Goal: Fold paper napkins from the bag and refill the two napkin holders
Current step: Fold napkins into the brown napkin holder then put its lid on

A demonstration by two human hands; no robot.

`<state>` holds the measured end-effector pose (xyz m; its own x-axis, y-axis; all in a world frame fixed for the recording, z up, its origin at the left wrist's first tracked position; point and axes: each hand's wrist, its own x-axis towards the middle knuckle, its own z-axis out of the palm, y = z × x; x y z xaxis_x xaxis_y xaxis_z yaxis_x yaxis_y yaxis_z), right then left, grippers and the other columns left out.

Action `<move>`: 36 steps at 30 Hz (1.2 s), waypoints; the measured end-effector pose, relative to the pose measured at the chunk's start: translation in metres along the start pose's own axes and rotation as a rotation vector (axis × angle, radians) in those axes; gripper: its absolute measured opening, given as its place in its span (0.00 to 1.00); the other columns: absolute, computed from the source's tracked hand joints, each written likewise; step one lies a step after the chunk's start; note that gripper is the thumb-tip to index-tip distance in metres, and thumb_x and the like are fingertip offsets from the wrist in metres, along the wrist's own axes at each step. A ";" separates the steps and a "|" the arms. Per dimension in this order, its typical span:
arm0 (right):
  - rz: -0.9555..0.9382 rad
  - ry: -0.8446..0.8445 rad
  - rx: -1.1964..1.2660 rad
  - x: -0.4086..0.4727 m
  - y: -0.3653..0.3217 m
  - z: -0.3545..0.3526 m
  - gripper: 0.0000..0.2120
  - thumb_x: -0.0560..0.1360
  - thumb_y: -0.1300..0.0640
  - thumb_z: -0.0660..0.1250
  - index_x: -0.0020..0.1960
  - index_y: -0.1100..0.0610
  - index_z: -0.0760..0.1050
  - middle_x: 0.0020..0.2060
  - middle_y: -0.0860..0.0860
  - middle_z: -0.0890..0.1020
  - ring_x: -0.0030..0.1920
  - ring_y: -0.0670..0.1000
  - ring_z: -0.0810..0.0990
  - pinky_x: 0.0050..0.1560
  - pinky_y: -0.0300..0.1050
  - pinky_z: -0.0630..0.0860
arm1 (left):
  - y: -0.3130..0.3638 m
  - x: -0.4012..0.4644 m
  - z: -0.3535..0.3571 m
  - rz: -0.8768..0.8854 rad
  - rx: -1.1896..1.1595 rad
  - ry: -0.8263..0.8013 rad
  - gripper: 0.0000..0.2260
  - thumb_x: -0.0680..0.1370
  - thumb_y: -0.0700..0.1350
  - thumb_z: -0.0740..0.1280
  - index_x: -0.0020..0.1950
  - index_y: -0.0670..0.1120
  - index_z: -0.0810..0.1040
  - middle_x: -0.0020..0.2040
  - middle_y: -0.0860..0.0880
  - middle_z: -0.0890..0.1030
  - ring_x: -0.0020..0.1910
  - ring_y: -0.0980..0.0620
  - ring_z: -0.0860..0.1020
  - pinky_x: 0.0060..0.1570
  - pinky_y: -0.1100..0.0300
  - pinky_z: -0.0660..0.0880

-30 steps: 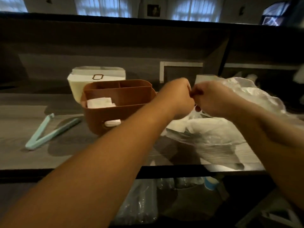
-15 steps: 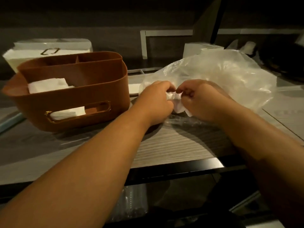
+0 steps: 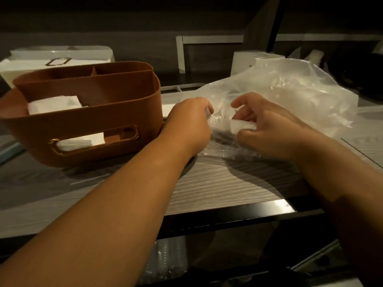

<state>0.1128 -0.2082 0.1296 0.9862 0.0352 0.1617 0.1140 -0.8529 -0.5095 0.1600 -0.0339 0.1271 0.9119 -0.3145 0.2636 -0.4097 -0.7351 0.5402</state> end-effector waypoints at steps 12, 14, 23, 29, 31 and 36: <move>-0.109 0.344 0.199 -0.008 -0.005 -0.003 0.21 0.73 0.59 0.74 0.59 0.41 0.70 0.48 0.37 0.76 0.46 0.37 0.77 0.38 0.26 0.72 | 0.000 -0.005 -0.004 0.113 -0.524 0.268 0.09 0.83 0.45 0.65 0.60 0.55 0.81 0.53 0.61 0.78 0.52 0.62 0.76 0.46 0.75 0.74; -0.147 0.348 0.217 -0.009 -0.004 -0.004 0.23 0.71 0.61 0.74 0.58 0.44 0.69 0.46 0.38 0.76 0.45 0.36 0.77 0.38 0.25 0.73 | 0.000 -0.004 -0.003 0.089 -0.513 0.274 0.09 0.83 0.45 0.64 0.58 0.57 0.79 0.51 0.63 0.77 0.51 0.62 0.76 0.49 0.71 0.75; -0.295 0.474 0.596 -0.009 -0.004 -0.007 0.14 0.76 0.65 0.71 0.58 0.51 0.76 0.52 0.50 0.84 0.53 0.50 0.84 0.50 0.48 0.83 | -0.004 0.002 -0.001 0.032 -0.454 0.271 0.09 0.84 0.45 0.62 0.63 0.55 0.75 0.53 0.59 0.75 0.47 0.61 0.74 0.39 0.75 0.69; -0.254 0.464 0.640 -0.007 -0.007 -0.007 0.13 0.78 0.62 0.70 0.61 0.52 0.76 0.54 0.48 0.84 0.55 0.47 0.83 0.55 0.44 0.82 | -0.004 0.004 0.000 0.003 -0.540 0.191 0.10 0.82 0.44 0.66 0.61 0.57 0.74 0.54 0.59 0.77 0.49 0.59 0.77 0.39 0.72 0.73; -0.259 0.441 0.699 -0.008 -0.008 -0.008 0.13 0.78 0.62 0.70 0.61 0.52 0.76 0.53 0.48 0.84 0.55 0.48 0.84 0.53 0.44 0.82 | -0.003 0.003 -0.002 0.031 -0.573 0.215 0.08 0.83 0.45 0.65 0.58 0.57 0.74 0.53 0.60 0.78 0.49 0.60 0.78 0.42 0.69 0.76; -0.335 0.290 0.795 -0.011 -0.016 -0.007 0.14 0.75 0.65 0.71 0.57 0.53 0.75 0.47 0.46 0.85 0.50 0.51 0.85 0.47 0.43 0.83 | 0.002 0.004 -0.007 0.104 -0.828 0.112 0.12 0.78 0.39 0.71 0.59 0.52 0.78 0.55 0.51 0.83 0.55 0.53 0.82 0.50 0.55 0.83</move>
<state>0.0989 -0.1989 0.1417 0.8297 -0.0075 0.5581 0.5447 -0.2075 -0.8125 0.1628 -0.0323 0.1342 0.8786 -0.2628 0.3988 -0.4167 -0.0137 0.9090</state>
